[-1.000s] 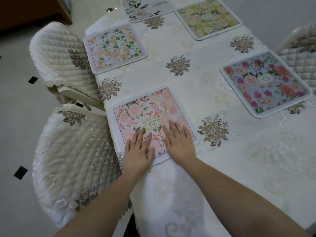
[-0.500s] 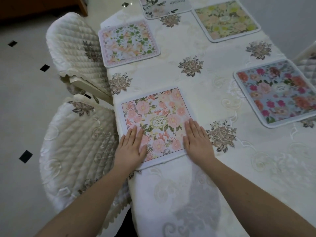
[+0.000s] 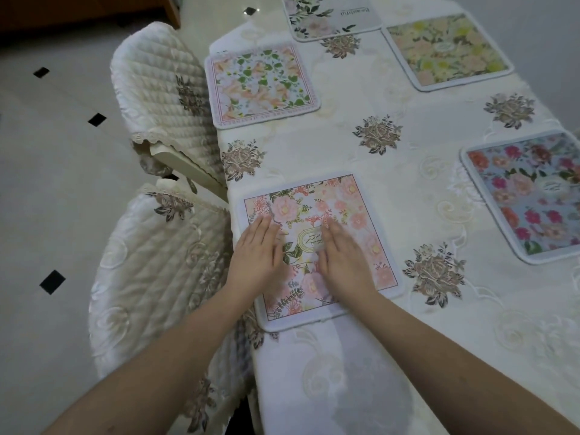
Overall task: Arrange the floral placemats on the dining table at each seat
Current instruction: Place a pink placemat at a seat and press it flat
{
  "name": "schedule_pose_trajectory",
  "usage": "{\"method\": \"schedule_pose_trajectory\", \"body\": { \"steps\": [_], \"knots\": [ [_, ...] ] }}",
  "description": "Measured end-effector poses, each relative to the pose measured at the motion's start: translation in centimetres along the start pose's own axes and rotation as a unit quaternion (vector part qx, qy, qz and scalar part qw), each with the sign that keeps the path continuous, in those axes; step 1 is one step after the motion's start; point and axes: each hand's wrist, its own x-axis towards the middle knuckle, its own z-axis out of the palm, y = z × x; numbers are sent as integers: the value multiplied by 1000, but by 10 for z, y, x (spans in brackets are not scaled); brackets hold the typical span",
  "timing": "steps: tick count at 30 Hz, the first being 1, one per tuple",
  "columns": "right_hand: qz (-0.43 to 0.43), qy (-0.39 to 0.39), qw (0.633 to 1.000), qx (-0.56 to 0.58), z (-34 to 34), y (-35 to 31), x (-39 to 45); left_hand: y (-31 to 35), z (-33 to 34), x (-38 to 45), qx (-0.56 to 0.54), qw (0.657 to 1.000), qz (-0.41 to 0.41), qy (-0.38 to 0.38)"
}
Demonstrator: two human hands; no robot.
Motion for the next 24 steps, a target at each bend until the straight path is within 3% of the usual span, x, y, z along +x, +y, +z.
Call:
{"method": "schedule_pose_trajectory", "body": {
  "steps": [8,16,24],
  "knots": [
    [-75,-46,996,-32,19,-25,78,-6,11,64,16,999,23,-20],
    [-72,-32,992,-94,40,-18,118,-23,40,78,37,997,41,-54],
    [-23,-45,993,-106,27,-11,119,-21,31,76,22,998,-16,-59]
  ]
}}
